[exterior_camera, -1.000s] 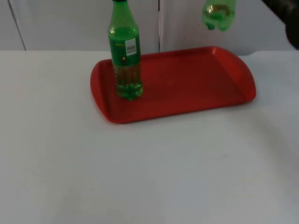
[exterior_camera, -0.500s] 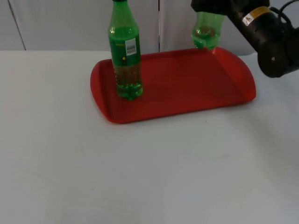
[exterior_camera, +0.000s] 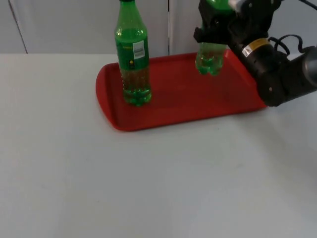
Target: Place the bottle upright on the tray.
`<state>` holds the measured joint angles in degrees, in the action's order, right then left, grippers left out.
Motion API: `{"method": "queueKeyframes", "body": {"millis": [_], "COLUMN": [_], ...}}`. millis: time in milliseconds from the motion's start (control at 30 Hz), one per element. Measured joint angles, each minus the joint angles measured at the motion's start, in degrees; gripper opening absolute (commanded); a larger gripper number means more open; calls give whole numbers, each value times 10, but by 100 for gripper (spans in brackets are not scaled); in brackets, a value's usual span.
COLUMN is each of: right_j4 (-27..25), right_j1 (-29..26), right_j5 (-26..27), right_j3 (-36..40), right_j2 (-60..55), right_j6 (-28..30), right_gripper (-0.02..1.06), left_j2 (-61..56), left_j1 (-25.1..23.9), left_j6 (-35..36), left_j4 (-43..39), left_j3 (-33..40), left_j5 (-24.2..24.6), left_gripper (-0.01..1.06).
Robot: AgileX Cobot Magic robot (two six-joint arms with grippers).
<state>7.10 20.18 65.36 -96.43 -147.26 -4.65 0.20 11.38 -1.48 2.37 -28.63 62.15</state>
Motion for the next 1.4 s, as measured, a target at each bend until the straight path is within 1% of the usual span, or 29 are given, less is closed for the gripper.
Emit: {"method": "queueKeyframes", "body": {"millis": [333, 600, 1033, 1300, 1333, 1400], "right_j4": [0, 1, 1, 1, 1, 1], "right_j1": [0, 0, 0, 0, 0, 0], "right_j5": [15, 15, -10, -12, -12, -12], "right_j3": [-2, -2, -4, -4, -4, -4], "right_j2": [-31, -37, -37, -37, -37, -37], "right_j6": [-1, -1, -1, -1, -1, -1], "right_gripper": [0, 0, 0, 0, 1, 7], "left_j2": [0, 0, 0, 0, 0, 0], "left_j1": [0, 0, 0, 0, 0, 0], "left_j6": [0, 0, 0, 0, 0, 0], "left_j4": [0, 0, 0, 0, 0, 0], "left_j3": [0, 0, 0, 0, 0, 0], "left_j5": [0, 0, 0, 0, 0, 0], "left_gripper": [105, 105, 105, 105, 105, 105]}}
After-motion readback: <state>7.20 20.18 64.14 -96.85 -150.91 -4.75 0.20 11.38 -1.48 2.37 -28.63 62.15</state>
